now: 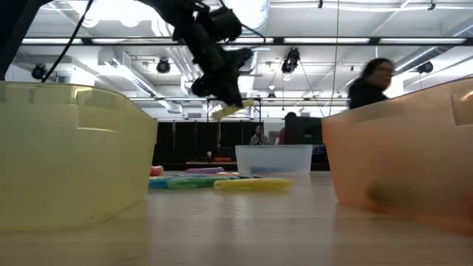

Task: Pick & Place Markers
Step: Put the right yellow highlighter pen into the transparent bin

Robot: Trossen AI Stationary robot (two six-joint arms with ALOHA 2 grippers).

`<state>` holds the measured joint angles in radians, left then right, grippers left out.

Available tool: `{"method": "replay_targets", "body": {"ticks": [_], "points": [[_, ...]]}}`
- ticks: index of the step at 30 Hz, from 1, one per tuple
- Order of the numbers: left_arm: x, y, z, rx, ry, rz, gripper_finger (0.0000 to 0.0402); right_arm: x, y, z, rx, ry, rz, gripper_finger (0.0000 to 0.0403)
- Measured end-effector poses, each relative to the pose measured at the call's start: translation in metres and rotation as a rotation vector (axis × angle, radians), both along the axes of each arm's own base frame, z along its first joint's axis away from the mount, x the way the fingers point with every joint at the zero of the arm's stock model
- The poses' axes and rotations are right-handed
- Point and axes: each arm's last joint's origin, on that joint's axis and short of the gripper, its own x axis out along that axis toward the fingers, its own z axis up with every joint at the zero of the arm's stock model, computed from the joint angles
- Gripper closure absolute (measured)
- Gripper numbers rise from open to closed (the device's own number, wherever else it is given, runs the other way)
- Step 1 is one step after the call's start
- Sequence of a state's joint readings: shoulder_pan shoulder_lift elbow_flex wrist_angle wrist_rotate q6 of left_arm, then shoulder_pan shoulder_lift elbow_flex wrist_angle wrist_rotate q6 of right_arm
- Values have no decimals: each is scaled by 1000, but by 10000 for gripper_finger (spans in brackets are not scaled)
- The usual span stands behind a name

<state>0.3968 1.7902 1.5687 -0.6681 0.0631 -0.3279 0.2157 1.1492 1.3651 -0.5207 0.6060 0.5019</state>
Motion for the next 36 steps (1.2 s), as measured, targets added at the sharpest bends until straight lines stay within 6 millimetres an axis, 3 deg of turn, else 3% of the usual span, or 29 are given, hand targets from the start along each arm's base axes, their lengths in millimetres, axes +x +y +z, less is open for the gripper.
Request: {"method": "replay_targets", "body": {"ticks": [4,12,25,36], "points": [[2,23,23,53,-48,17,357,1,0,5,-31,-31,11,334],[16,53,27,108,-113,41,357,1,0,6,-38,-39,14,342],[68,81,-12,226,-88,-70,353,1,0,6,-29,-49,13,344],[79,86,-43,158,-13,-147,327,1,1,6,-36,-46,19,344]]}}
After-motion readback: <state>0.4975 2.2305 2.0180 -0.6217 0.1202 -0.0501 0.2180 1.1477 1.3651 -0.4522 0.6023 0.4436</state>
